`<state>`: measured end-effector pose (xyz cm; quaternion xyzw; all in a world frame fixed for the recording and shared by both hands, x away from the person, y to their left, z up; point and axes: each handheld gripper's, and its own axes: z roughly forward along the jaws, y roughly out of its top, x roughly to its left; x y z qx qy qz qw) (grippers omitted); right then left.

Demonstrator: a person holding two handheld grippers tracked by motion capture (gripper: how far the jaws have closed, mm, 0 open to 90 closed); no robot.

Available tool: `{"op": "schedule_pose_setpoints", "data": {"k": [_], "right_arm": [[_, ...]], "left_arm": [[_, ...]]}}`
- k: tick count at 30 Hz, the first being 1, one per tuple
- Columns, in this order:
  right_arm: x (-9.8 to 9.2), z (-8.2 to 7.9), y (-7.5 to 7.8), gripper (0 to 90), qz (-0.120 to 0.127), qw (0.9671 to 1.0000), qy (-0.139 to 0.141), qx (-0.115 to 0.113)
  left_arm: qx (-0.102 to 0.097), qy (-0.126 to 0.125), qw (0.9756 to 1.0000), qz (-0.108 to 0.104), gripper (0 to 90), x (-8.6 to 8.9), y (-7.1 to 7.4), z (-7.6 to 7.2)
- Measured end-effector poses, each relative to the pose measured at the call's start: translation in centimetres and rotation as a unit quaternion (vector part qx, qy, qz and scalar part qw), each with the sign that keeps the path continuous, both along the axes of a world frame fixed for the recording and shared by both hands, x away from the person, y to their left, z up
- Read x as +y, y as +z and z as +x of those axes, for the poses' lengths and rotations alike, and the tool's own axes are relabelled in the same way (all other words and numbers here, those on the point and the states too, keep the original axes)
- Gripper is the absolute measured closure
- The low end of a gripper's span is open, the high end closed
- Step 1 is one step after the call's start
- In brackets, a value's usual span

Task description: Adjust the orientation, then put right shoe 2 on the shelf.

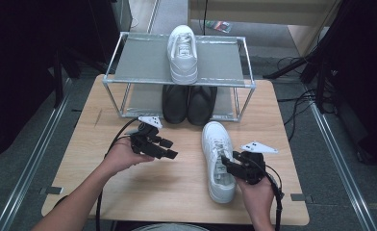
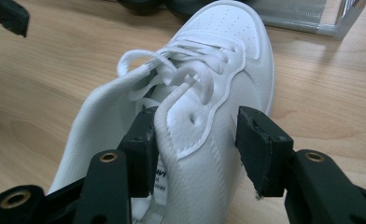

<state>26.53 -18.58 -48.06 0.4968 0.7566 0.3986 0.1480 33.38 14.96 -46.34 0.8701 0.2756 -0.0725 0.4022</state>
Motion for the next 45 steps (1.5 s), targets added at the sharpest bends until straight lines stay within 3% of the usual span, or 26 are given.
{"op": "schedule_pose_setpoints", "data": {"k": [10,19,22,25,31,34,38,45], "right_arm": [[0.8,0.9,-0.9,48.7,-0.006,0.9997,-0.014,-0.020],[0.6,1.8,-1.6,49.5,0.011,0.9994,-0.027,-0.017],[0.7,1.8,-1.7,52.9,0.004,0.9992,-0.031,-0.026],[0.4,1.8,-1.8,56.4,0.017,0.9988,-0.039,-0.023],[0.2,1.7,-1.5,70.4,0.012,0.9985,-0.046,-0.025],[0.2,1.2,-1.1,82.1,-0.013,0.9975,-0.057,-0.040],[0.2,1.2,-1.0,83.8,-0.020,0.9974,-0.057,-0.040],[-1.0,1.7,-0.6,84.6,0.008,0.9985,-0.052,-0.016]], "left_arm": [[0.002,0.007,1.0000,0.001,44.0,0.4,-0.2,0.1],[0.008,0.011,0.9999,-0.001,44.0,0.7,-0.4,0.4],[0.008,0.013,0.9999,-0.001,44.1,0.7,-0.4,0.4],[0.006,0.012,0.9999,-0.001,44.1,0.7,-0.3,0.3],[0.007,0.014,0.9999,0.000,44.1,0.7,-0.4,0.4],[0.008,0.015,0.9998,-0.002,44.1,0.8,-0.4,0.4],[0.007,0.017,0.9998,-0.005,44.4,1.0,-0.4,0.5],[0.005,0.022,0.9997,-0.007,43.9,1.2,-0.3,0.6]]}}
